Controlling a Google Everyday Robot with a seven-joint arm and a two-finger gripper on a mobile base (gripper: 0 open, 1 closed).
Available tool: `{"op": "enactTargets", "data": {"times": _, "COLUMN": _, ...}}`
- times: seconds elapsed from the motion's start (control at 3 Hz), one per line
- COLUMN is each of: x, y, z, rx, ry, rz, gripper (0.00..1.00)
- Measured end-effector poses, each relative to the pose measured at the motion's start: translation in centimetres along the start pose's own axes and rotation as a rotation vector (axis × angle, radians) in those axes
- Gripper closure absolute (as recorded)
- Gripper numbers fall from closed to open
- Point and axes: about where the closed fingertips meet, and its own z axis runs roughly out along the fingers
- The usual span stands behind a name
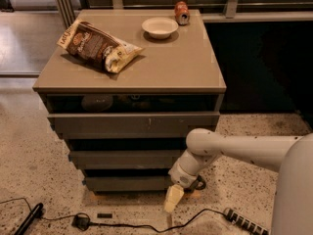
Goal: Open middle drawer
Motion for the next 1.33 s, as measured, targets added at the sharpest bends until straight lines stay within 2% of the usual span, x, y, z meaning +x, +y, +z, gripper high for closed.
{"op": "enactTargets", "data": {"times": 0.33, "x": -2.74, "y": -2.57, "z": -1.51, "rx": 0.052, "ry": -0.053, "rz": -0.012, "gripper": 0.0}}
{"op": "enactTargets", "data": {"times": 0.67, "x": -3.09, "y": -2.95, "z": -1.74, "rx": 0.062, "ry": -0.061, "rz": -0.014, "gripper": 0.0}}
{"op": "enactTargets", "data": {"times": 1.0, "x": -3.3, "y": -2.39, "z": -1.53, "rx": 0.139, "ry": -0.095, "rz": -0.036, "gripper": 0.0}}
{"op": "enactTargets", "data": {"times": 1.33, "x": -3.35, "y": -2.74, "z": -1.16, "rx": 0.132, "ry": -0.102, "rz": -0.028, "gripper": 0.0}}
